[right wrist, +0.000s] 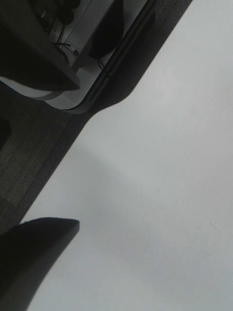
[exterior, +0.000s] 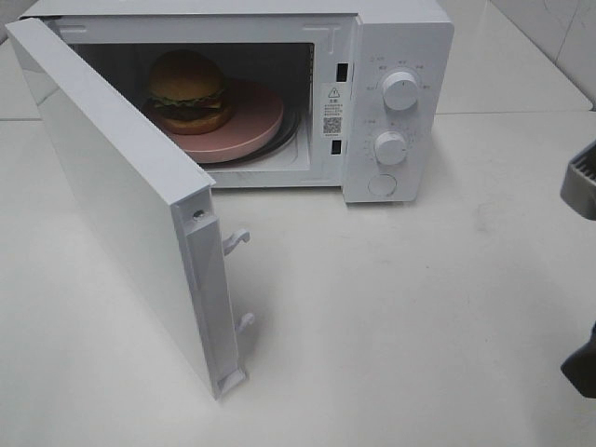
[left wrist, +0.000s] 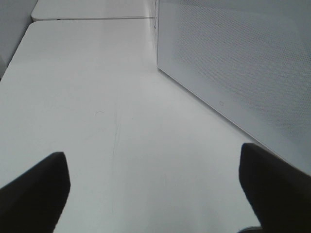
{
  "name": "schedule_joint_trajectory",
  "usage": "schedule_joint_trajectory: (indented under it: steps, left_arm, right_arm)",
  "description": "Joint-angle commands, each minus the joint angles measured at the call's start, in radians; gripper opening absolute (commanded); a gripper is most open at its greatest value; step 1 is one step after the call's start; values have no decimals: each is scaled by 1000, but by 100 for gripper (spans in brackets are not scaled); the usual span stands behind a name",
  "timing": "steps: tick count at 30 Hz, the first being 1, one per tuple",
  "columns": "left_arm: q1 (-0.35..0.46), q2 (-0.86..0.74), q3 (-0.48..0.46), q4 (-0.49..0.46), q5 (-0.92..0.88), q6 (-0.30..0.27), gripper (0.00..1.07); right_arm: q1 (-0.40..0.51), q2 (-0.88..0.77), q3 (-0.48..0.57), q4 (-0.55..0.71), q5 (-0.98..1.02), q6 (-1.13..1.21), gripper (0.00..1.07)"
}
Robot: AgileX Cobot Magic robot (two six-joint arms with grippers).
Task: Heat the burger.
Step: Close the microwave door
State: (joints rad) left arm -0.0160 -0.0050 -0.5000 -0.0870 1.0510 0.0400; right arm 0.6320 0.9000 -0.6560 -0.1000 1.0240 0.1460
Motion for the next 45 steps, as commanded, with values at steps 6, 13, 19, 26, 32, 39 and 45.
schedule_joint_trajectory:
  steps: [6, 13, 19, 26, 32, 39, 45]
  left_arm:
    - [-4, -24, 1, -5, -15, 0, 86]
    - [-4, -24, 1, -5, -15, 0, 86]
    - [-4, -24, 1, -5, -15, 0, 86]
    - [-4, -24, 1, -5, -15, 0, 86]
    - [-4, -24, 1, -5, -15, 0, 86]
    - [-4, -24, 1, -5, -15, 0, 86]
    - [-4, -24, 1, -5, -15, 0, 86]
  right_arm:
    - [0, -149, 4, -4, 120, 17, 71]
    - [0, -292, 4, -6, 151, 23, 71]
    - [-125, -391, 4, 2, 164, 37, 71]
    - [-293, -534, 4, 1, 159, 37, 71]
    - [-351, -625, 4, 2, 159, 32, 71]
    - [-386, -701, 4, 5, 159, 3, 71]
    - [-408, -764, 60, 8, 162, 3, 71]
